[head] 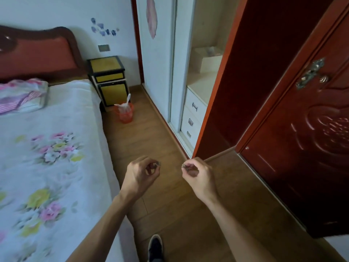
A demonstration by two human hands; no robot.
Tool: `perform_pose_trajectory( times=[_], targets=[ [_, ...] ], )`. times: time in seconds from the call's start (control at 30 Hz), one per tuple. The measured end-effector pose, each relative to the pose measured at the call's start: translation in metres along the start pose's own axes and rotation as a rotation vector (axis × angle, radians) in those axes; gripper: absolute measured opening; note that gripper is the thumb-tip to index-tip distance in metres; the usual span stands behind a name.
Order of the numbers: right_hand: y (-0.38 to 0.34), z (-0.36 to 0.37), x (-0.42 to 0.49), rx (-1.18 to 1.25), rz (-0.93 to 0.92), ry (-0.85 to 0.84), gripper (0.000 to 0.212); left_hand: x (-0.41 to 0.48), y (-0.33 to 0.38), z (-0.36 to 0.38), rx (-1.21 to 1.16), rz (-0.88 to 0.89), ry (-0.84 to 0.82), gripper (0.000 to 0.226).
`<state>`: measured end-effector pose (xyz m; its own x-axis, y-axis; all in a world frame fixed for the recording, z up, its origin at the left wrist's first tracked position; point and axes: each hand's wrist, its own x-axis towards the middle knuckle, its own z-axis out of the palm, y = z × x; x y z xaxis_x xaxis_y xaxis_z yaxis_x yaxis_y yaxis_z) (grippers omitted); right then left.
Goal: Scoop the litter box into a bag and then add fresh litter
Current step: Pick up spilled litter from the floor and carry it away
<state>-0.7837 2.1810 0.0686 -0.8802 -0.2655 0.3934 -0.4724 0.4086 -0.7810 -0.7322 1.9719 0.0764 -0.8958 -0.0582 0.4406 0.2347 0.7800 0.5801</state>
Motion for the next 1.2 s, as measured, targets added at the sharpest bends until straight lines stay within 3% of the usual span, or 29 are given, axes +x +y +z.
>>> perform_pose_trajectory(
  times=[0.53,1.2],
  targets=[
    [0.015,0.110,0.178,0.020,-0.065,-0.051,0.016,0.128,-0.126,-0.028,0.028,-0.083,0.058,0.009],
    [0.062,0.237,0.441,0.127,-0.289,-0.235,0.016,0.319,-0.276,-0.033,0.197,-0.245,0.176,0.010]
  ],
)
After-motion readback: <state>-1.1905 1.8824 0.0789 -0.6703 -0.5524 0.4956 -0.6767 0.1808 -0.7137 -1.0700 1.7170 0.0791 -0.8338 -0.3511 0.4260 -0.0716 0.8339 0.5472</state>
